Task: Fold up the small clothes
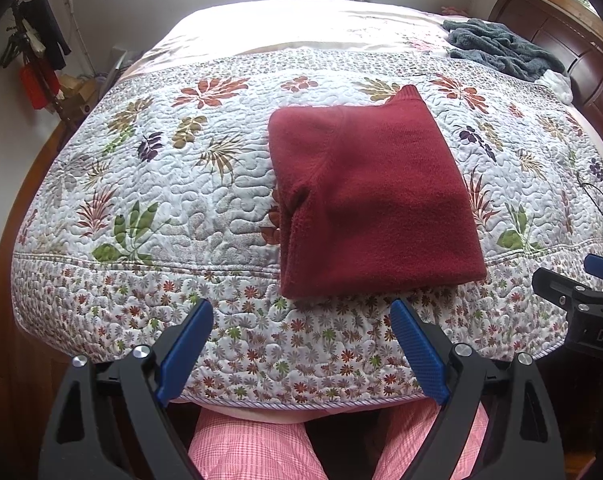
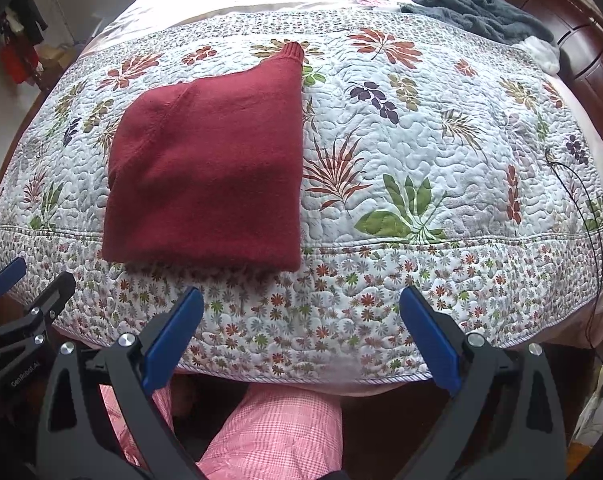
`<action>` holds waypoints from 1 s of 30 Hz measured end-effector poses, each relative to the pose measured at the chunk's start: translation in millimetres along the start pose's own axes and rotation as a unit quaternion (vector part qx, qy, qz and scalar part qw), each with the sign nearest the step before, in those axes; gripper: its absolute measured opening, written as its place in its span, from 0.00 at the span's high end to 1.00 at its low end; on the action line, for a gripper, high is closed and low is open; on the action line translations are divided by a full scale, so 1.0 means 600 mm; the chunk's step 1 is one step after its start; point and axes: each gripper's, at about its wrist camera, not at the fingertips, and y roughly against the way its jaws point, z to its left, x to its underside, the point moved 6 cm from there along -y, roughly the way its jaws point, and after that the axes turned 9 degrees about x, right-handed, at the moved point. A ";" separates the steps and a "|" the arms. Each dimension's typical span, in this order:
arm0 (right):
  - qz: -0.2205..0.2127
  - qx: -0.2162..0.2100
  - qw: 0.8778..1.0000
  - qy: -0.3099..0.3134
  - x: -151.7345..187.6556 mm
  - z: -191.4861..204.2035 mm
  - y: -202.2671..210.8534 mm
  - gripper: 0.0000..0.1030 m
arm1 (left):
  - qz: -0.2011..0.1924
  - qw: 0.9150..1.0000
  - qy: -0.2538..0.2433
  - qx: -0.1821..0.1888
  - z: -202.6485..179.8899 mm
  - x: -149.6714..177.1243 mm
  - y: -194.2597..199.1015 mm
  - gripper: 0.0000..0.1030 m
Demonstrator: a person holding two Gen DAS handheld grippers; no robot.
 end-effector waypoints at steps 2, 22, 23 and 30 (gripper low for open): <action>0.001 0.001 1.000 0.001 0.000 -0.001 -0.001 0.05 | 0.001 1.000 0.000 -0.001 0.000 0.000 -0.001 0.12; -0.004 0.008 1.000 -0.007 -0.004 -0.009 -0.004 0.05 | 0.008 1.000 0.000 -0.005 0.003 -0.002 -0.007 0.12; -0.005 0.008 1.000 -0.008 -0.005 -0.010 -0.005 0.05 | 0.008 1.000 0.000 -0.006 0.004 -0.002 -0.008 0.12; 0.001 0.005 1.000 -0.013 -0.004 -0.014 -0.011 0.05 | 0.007 1.000 0.000 -0.007 0.004 -0.003 -0.010 0.12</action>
